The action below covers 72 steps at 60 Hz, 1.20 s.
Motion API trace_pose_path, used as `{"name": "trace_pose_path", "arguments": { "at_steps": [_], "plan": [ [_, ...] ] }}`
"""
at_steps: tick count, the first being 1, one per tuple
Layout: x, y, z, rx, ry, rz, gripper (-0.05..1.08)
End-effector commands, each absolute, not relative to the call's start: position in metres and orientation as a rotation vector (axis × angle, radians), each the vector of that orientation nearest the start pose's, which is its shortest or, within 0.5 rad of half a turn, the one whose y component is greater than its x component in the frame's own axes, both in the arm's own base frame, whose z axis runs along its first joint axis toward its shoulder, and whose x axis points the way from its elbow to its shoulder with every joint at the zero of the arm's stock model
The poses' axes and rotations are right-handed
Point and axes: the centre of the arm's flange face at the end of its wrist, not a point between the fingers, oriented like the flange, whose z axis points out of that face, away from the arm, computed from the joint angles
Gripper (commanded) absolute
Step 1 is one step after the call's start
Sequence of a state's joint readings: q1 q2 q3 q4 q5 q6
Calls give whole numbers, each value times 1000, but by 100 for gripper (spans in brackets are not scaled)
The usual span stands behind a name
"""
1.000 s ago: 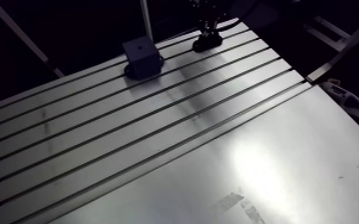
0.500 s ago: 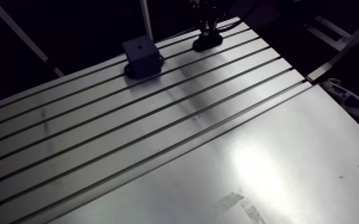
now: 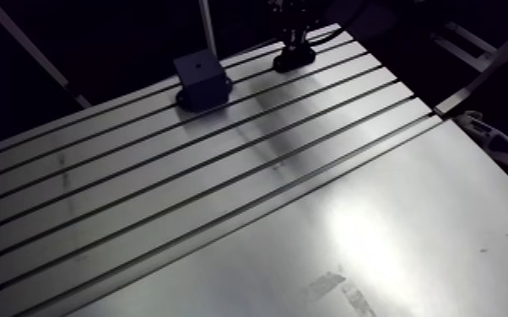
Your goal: Pick up the M10 bolt and insert it into the hole until fully seated.
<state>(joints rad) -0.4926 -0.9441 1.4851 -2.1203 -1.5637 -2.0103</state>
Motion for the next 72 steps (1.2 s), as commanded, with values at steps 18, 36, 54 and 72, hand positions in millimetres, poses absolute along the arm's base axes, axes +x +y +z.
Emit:
{"name": "trace_pose_path", "arguments": {
  "at_steps": [18,36,54,72],
  "plan": [
    [-667,207,205,86,3150,-7,77],
    [-667,208,214,88,3161,2,83],
    [-665,205,244,88,3205,17,86],
    [-661,199,280,133,3257,39,97]
  ]
}}
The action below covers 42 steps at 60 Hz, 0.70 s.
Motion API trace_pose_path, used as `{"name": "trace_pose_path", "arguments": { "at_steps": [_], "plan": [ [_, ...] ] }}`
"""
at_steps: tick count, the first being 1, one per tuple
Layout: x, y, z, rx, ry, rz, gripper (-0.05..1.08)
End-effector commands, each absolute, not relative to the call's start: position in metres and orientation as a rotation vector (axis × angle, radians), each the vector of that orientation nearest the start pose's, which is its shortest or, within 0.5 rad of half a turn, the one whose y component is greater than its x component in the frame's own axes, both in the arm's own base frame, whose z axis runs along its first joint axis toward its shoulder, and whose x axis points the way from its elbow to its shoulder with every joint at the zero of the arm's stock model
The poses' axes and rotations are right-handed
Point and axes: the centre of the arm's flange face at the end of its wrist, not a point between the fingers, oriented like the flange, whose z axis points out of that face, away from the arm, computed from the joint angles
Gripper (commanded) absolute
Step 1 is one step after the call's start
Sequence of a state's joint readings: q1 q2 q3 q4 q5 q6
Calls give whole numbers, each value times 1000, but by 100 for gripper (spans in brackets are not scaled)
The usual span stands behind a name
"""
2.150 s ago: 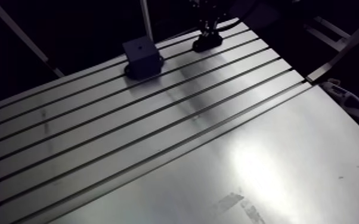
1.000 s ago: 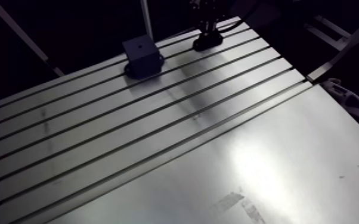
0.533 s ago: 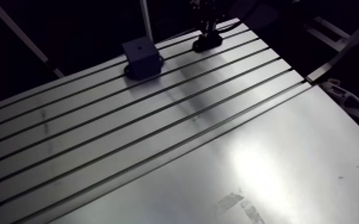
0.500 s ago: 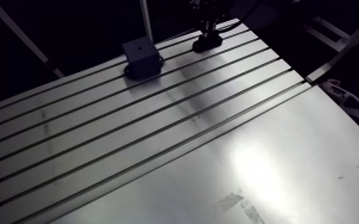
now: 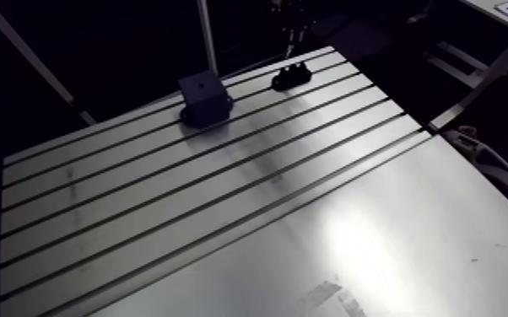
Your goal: Pick up the M10 bolt and insert it into the hole until fully seated.
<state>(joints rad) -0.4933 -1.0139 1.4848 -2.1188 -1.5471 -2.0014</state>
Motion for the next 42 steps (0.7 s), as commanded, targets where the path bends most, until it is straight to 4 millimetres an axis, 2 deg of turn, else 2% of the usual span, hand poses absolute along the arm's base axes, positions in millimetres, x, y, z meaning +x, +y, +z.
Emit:
{"name": "trace_pose_path", "arguments": {
  "at_steps": [1,9,18,25,27,29,42],
  "plan": [
    [-661,199,285,134,3264,45,99],
    [-657,194,307,131,3291,63,107],
    [-651,181,328,148,3244,38,108],
    [-650,174,336,178,3176,-11,108],
    [-652,168,339,176,3159,-23,108],
    [-658,153,345,157,3122,-45,108],
    [-675,121,352,95,3000,-87,108]
  ]
}}
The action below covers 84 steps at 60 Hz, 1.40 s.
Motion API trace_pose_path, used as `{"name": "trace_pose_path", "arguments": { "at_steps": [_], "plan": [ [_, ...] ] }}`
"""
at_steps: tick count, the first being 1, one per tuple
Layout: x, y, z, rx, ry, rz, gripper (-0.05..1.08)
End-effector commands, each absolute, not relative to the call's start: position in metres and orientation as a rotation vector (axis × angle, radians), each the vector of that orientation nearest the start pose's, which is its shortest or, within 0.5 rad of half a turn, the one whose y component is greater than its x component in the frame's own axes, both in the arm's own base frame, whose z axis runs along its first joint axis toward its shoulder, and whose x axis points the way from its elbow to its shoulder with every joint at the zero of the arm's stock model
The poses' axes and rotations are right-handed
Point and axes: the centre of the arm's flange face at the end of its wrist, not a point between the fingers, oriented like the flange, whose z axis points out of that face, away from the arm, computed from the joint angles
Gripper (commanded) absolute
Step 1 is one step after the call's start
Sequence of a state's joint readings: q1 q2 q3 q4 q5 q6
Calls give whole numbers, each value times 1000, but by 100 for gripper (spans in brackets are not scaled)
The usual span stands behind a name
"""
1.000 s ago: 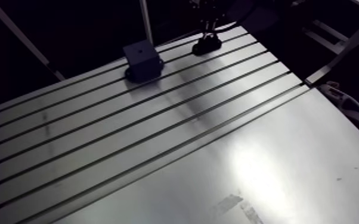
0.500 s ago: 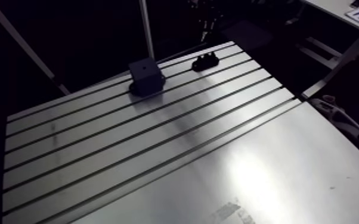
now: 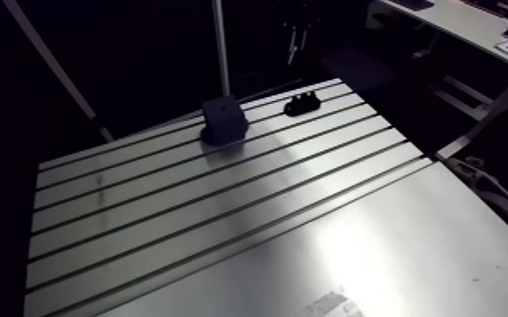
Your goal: Pick up the M10 bolt and insert it into the hole until fully seated.
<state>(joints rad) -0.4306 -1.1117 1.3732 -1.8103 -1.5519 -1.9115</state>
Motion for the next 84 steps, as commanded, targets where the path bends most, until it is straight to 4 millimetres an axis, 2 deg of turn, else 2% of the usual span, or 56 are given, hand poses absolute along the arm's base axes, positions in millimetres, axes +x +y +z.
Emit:
{"name": "trace_pose_path", "arguments": {
  "at_steps": [1,9,22,30,36,43,84],
  "plan": [
    [-675,121,352,95,3000,-87,108],
    [-688,97,352,45,2994,-59,108],
    [-694,82,352,49,2982,-63,108],
    [-702,62,342,4,2939,-72,108],
    [-703,57,337,-6,2922,-79,108],
    [-705,41,330,-39,2908,-77,108],
    [-718,24,302,-31,2874,-47,108]
  ]
}}
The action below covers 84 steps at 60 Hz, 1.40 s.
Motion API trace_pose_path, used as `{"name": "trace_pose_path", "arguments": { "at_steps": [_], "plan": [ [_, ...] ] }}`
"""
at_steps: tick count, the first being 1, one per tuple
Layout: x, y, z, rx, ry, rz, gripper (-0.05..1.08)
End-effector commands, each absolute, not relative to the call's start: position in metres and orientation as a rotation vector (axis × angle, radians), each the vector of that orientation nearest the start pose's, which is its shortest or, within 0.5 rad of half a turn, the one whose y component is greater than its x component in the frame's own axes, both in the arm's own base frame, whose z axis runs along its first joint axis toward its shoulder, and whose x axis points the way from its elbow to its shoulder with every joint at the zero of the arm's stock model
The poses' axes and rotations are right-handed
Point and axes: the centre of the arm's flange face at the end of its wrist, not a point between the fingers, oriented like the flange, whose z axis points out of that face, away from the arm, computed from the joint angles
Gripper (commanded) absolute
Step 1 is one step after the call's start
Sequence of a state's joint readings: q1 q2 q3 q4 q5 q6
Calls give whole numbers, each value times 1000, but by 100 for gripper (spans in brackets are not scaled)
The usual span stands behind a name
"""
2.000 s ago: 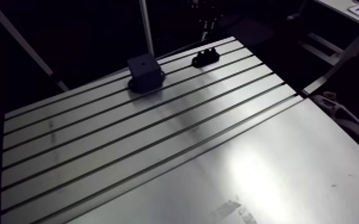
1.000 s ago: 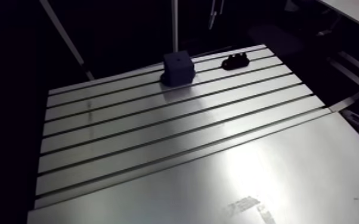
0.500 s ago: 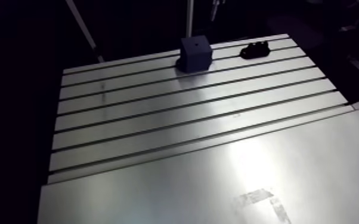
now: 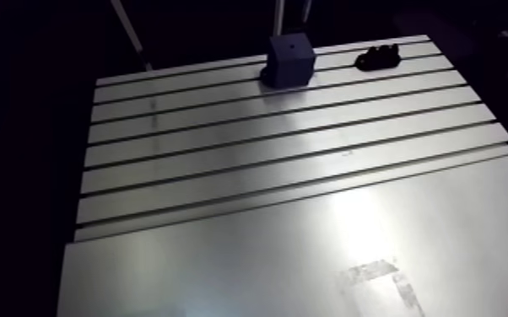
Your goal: Pick up the M10 bolt and insert it into the hole until fully seated.
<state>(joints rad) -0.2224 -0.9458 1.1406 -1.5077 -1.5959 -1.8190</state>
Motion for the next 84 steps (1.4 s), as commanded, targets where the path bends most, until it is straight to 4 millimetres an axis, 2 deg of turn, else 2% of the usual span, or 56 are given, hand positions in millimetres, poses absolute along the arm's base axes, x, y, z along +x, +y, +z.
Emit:
{"name": "trace_pose_path", "arguments": {
  "at_steps": [1,26,34,63,84],
  "plan": [
    [-718,24,302,-31,2874,-47,108],
    [-719,19,299,-37,2872,-43,108],
    [-721,16,290,-36,2861,-44,108],
    [-723,15,278,-25,2846,-46,108],
    [-725,16,278,-27,2864,-39,107]
  ]
}}
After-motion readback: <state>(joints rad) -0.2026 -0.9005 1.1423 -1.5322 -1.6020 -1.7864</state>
